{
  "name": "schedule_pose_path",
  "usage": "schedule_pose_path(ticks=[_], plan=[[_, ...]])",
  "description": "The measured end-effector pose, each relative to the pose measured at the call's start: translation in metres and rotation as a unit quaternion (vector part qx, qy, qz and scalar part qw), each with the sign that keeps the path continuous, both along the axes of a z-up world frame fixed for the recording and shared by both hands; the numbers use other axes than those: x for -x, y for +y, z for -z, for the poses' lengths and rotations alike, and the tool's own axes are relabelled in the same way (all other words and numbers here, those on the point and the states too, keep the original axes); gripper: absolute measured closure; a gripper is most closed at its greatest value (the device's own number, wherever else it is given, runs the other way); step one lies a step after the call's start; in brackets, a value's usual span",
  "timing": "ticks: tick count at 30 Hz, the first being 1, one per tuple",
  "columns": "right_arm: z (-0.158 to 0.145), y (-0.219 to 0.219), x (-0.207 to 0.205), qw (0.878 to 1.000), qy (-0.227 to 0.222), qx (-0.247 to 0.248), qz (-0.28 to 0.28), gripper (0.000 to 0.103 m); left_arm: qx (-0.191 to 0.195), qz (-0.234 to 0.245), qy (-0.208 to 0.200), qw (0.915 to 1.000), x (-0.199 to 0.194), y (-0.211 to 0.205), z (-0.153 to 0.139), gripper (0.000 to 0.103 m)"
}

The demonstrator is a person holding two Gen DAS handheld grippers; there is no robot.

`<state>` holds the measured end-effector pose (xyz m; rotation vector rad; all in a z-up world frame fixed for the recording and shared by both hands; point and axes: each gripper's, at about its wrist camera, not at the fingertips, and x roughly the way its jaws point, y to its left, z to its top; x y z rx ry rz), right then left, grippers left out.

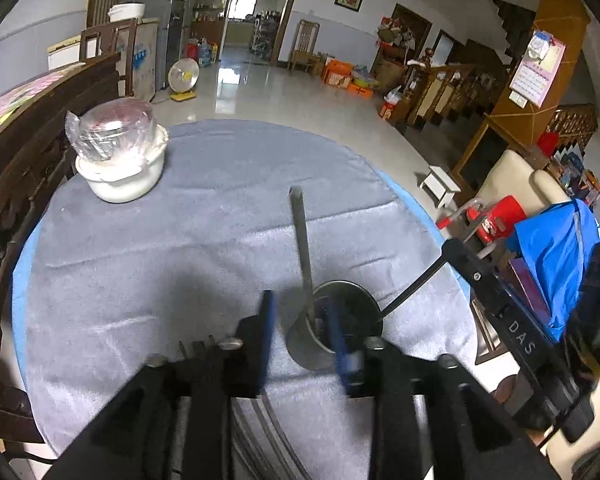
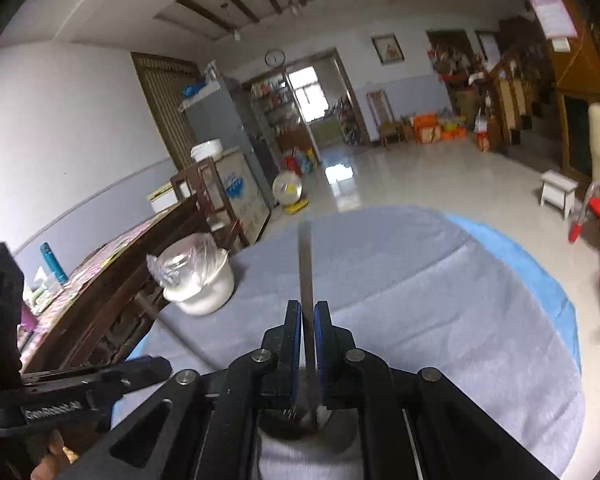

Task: Organize utensils
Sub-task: 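Lower the left tool back to the remaining utensils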

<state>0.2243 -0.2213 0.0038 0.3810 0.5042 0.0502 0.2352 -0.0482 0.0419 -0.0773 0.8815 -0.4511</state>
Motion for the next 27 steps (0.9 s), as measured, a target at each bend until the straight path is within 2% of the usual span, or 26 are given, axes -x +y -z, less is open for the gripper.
schedule_pose_path(ticks=[3,5,7,10,12,14,16,17,19,21,24,27], plan=[[0.005,-0.009,0.01,1.0,0.006,-0.028,-0.007,0.087,0.005,-0.002,-0.01,0.9999,0.011,0.015,-0.001,0.062],[0.008,-0.016,0.022,0.999,0.007,-0.045,-0.008,0.071,-0.002,-0.004,-0.01,0.9999,0.017,0.024,0.002,0.062],[0.008,-0.019,0.033,0.998,0.001,-0.06,-0.011,0.021,-0.013,-0.011,-0.005,0.9999,0.022,0.033,0.012,0.062],[0.008,-0.02,0.059,0.998,-0.027,-0.057,-0.006,0.021,-0.04,-0.025,0.019,0.9987,0.026,0.048,0.035,0.061],[0.011,-0.017,0.074,0.998,-0.025,-0.054,-0.02,0.023,-0.047,-0.037,0.05,0.997,0.027,0.059,0.054,0.061],[0.02,-0.011,0.08,0.997,-0.004,-0.057,-0.049,0.031,-0.044,-0.051,0.088,0.9939,0.029,0.071,0.076,0.062],[0.033,0.0,0.081,0.996,0.031,-0.046,-0.073,0.062,-0.044,-0.06,0.124,0.9895,0.035,0.079,0.099,0.062],[0.048,0.01,0.082,0.994,0.061,-0.033,-0.087,0.064,-0.045,-0.059,0.136,0.9879,0.038,0.079,0.107,0.062],[0.07,0.021,0.086,0.991,0.09,-0.017,-0.095,0.064,-0.049,-0.058,0.154,0.9852,0.045,0.077,0.119,0.062],[0.095,0.027,0.088,0.986,0.128,-0.025,-0.1,0.064,-0.053,-0.051,0.159,0.9845,0.048,0.072,0.126,0.062],[0.112,0.029,0.089,0.981,0.15,-0.058,-0.109,0.064,-0.066,-0.046,0.156,0.9845,0.048,0.061,0.132,0.061],[0.113,0.035,0.088,0.979,0.158,-0.046,-0.117,0.064,-0.068,-0.05,0.161,0.9834,0.041,0.058,0.142,0.061]])
